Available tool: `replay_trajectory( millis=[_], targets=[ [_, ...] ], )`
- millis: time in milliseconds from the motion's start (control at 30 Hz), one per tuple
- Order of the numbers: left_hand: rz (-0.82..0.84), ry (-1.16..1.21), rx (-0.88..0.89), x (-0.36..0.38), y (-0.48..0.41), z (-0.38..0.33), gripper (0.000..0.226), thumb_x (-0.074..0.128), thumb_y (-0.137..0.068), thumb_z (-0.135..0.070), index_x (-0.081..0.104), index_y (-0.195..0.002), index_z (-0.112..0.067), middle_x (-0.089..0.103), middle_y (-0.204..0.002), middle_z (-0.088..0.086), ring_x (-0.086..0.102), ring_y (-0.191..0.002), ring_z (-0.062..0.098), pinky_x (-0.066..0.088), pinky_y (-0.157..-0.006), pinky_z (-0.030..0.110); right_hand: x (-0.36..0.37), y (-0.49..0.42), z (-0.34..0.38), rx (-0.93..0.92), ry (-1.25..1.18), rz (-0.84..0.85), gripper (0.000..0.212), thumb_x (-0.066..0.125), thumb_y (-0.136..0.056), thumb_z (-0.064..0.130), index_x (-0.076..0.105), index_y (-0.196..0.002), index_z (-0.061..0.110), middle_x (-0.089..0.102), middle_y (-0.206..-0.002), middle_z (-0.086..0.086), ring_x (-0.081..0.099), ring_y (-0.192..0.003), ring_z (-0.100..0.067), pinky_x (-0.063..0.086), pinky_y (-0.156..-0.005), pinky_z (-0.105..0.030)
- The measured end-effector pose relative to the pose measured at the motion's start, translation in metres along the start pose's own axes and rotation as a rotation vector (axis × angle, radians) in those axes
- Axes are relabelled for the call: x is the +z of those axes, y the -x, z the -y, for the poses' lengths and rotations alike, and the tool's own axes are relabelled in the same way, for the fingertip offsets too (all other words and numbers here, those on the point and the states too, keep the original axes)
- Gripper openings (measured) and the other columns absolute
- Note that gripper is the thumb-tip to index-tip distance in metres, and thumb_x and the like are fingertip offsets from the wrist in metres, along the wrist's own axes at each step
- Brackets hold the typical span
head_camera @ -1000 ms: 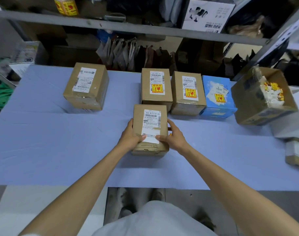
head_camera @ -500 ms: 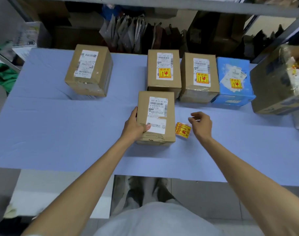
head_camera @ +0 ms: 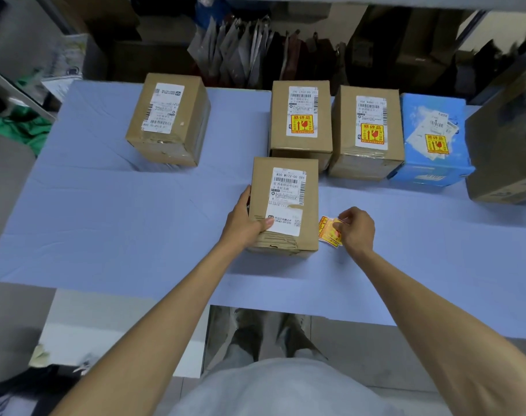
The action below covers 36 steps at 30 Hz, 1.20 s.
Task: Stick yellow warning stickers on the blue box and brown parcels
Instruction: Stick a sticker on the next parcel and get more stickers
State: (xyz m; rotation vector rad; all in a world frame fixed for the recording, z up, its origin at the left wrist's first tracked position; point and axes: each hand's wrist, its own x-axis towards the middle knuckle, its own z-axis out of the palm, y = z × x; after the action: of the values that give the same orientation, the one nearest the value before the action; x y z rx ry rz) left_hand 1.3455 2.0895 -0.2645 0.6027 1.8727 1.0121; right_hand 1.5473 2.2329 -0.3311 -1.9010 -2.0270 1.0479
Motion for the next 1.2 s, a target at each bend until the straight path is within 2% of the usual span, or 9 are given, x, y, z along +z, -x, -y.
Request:
replay_trajectory(
  millis=[400,533,633,733,800,867,1033,1100,1200],
  targets=[
    [0.031,-0.011,0.018,0.000,0.003,-0.003,0.078,0.070,-0.084,-0.011,0.026,-0.146,-0.031,0.054,-0.132,-0.004,0.051,-0.110,0.011,0.043,-0.092,0.027,-0.034,0.009,0.032,-0.035,-0.203,-0.086,0.005,0.059,-0.091,0.010,0.058,-0.087,0.008,0.064,-0.087,-0.007,0.064,-0.083,-0.024,0.050,-0.071,-0.034],
    [-0.001,-0.137,-0.002,-0.001,0.003,-0.012,0.084,0.074,-0.079,-0.009,0.026,-0.145,-0.022,0.045,-0.141,0.003,0.047,-0.125,0.022,0.040,-0.096,0.029,-0.044,0.022,0.057,-0.101,-0.330,-0.168,0.005,0.062,-0.090,0.012,0.061,-0.086,0.008,0.064,-0.084,-0.007,0.061,-0.075,-0.016,0.045,-0.059,-0.020],
    [-0.162,-0.376,0.227,0.006,0.003,-0.032,0.073,0.074,-0.075,-0.013,0.034,-0.136,-0.021,0.040,-0.135,0.005,0.043,-0.125,0.023,0.037,-0.093,0.026,-0.050,0.033,0.079,-0.204,-0.406,-0.116,0.002,0.067,-0.086,0.011,0.065,-0.085,0.009,0.066,-0.079,-0.004,0.060,-0.069,-0.010,0.045,-0.056,-0.013],
    [-0.016,-0.222,0.316,0.015,0.002,-0.063,0.049,0.074,-0.080,-0.029,0.052,-0.123,-0.022,0.059,-0.115,-0.003,0.056,-0.106,0.013,0.047,-0.085,0.027,-0.053,0.044,0.101,-0.321,-0.441,-0.023,0.004,0.070,-0.083,0.009,0.068,-0.083,0.012,0.066,-0.074,0.003,0.061,-0.067,-0.005,0.047,-0.057,-0.009],
    [0.125,-0.130,0.296,0.019,0.002,-0.078,0.027,0.074,-0.081,-0.024,0.062,-0.105,-0.020,0.068,-0.089,-0.003,0.065,-0.087,0.012,0.052,-0.073,0.025,-0.053,0.049,0.114,-0.377,-0.442,0.003,0.006,0.073,-0.081,0.010,0.068,-0.083,0.013,0.066,-0.074,0.004,0.061,-0.066,-0.003,0.048,-0.058,-0.010],
    [0.086,-0.088,0.291,0.017,0.000,-0.083,0.017,0.073,-0.082,-0.015,0.066,-0.097,-0.012,0.067,-0.078,-0.001,0.066,-0.075,0.012,0.053,-0.067,0.022,-0.053,0.051,0.124,-0.385,-0.502,0.016,0.010,0.075,-0.079,0.011,0.067,-0.085,0.012,0.067,-0.076,0.001,0.062,-0.068,-0.004,0.051,-0.061,-0.014],
    [0.044,0.260,0.153,0.007,0.000,-0.077,0.008,0.067,-0.087,-0.008,0.065,-0.094,-0.011,0.068,-0.087,0.003,0.066,-0.076,0.014,0.054,-0.070,0.022,-0.055,0.052,0.132,-0.277,-0.659,0.108,0.013,0.075,-0.081,0.014,0.066,-0.088,0.009,0.070,-0.081,-0.009,0.068,-0.069,-0.012,0.056,-0.057,-0.022],
    [0.027,0.301,0.136,0.004,-0.001,-0.076,0.012,0.067,-0.087,-0.008,0.062,-0.088,-0.018,0.068,-0.087,0.002,0.067,-0.074,0.011,0.054,-0.067,0.019,-0.053,0.054,0.131,-0.267,-0.663,0.173,0.006,0.071,-0.083,0.008,0.065,-0.083,0.010,0.070,-0.077,-0.007,0.068,-0.064,-0.012,0.054,-0.056,-0.022],
    [0.030,0.318,0.116,0.001,-0.003,-0.076,0.013,0.067,-0.086,-0.007,0.061,-0.097,-0.010,0.068,-0.098,0.012,0.067,-0.074,0.013,0.055,-0.068,0.020,-0.049,0.057,0.133,-0.250,-0.705,0.190,0.010,0.066,-0.086,0.001,0.063,-0.081,0.009,0.067,-0.075,-0.007,0.067,-0.063,-0.013,0.058,-0.059,-0.024]
  ],
)
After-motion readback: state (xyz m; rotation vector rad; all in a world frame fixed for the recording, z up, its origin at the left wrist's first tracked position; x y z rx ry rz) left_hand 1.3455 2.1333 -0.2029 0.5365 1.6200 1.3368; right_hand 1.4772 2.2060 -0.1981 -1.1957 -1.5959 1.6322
